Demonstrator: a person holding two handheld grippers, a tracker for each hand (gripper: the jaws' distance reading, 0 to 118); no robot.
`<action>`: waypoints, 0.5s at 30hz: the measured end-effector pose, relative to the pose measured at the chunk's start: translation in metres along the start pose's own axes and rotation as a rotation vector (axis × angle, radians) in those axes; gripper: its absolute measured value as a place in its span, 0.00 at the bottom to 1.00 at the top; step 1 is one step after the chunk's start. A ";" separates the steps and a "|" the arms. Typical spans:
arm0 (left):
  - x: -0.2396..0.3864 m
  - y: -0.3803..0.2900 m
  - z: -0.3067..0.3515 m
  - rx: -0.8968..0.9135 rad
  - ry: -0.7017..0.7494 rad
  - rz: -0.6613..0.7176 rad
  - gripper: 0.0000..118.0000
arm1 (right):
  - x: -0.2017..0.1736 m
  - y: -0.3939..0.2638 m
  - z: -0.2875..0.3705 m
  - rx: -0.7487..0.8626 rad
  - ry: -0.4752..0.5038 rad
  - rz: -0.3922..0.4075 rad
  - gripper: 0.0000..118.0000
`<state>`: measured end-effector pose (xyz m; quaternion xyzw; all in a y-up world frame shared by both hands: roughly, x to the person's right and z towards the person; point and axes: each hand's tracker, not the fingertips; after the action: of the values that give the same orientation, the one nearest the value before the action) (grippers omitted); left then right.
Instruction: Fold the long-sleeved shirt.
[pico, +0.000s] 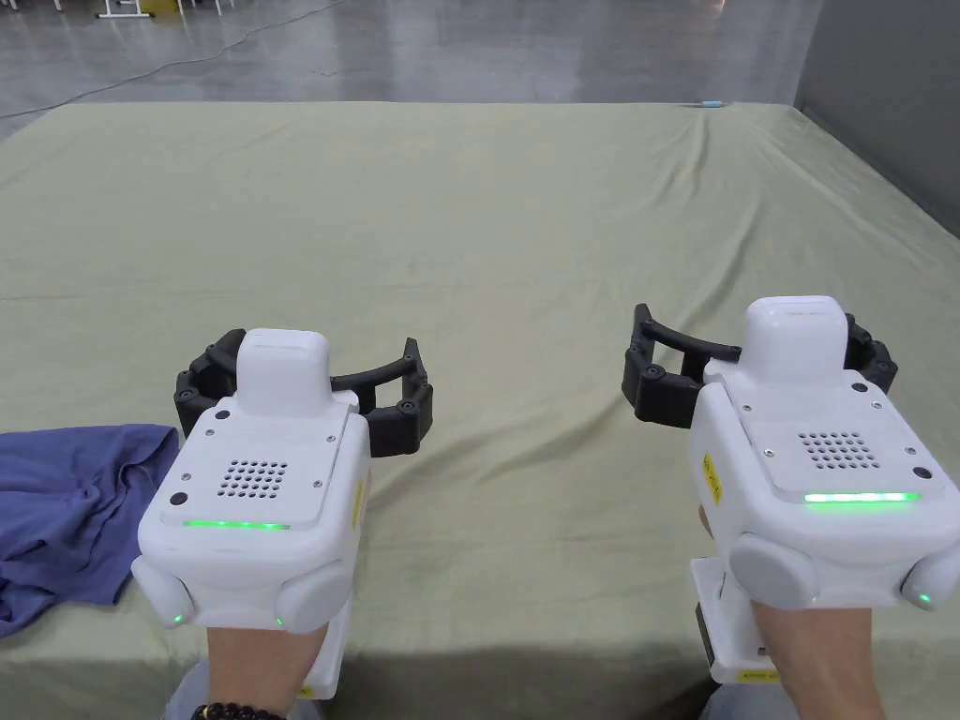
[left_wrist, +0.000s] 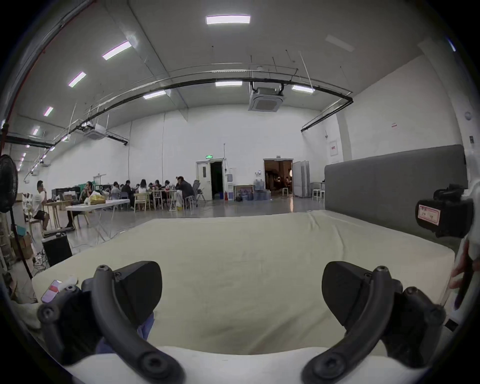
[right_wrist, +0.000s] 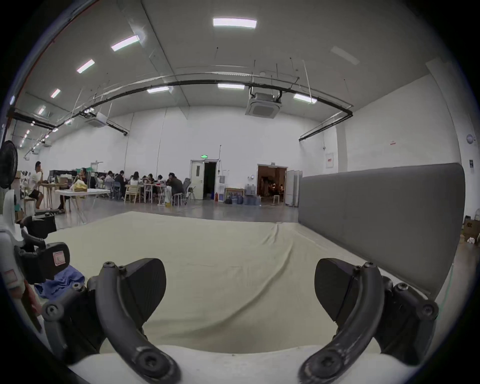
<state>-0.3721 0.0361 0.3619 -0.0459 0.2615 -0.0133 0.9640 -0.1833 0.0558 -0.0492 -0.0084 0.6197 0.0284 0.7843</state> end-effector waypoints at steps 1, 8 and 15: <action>0.000 0.000 0.000 -0.006 0.001 0.001 1.00 | 0.000 0.000 0.001 -0.003 0.006 -0.002 0.97; 0.003 0.004 0.003 -0.012 -0.007 0.009 1.00 | -0.004 0.002 -0.001 0.010 -0.004 0.028 0.97; 0.007 0.006 0.006 0.008 -0.013 0.011 1.00 | -0.004 0.001 0.002 0.001 0.003 0.000 0.97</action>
<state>-0.3628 0.0421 0.3628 -0.0407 0.2555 -0.0089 0.9659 -0.1820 0.0572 -0.0449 -0.0078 0.6209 0.0281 0.7833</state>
